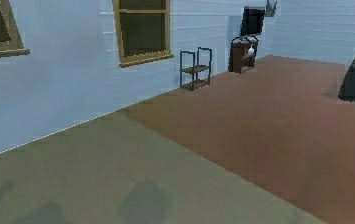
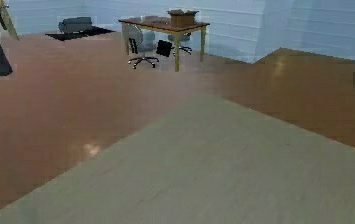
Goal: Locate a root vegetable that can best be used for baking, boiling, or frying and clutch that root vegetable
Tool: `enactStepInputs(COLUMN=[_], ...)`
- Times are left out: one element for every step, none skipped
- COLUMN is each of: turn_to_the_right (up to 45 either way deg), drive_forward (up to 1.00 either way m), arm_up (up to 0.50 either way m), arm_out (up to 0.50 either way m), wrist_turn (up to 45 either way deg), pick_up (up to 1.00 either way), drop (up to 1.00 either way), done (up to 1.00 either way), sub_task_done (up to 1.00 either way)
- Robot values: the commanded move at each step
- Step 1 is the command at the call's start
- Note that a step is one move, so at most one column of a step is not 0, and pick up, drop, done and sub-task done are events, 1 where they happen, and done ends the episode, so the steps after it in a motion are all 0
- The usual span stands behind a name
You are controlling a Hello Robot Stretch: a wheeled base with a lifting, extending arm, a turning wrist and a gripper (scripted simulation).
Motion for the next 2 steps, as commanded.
enactStepInputs(turn_to_the_right=[-6.0,0.0], drive_forward=[0.0,0.4], arm_up=[0.0,0.0], arm_out=[0.0,0.0], wrist_turn=[0.0,0.0], pick_up=[0.0,0.0], drop=[0.0,0.0], done=[0.0,0.0], sub_task_done=[0.0,0.0])
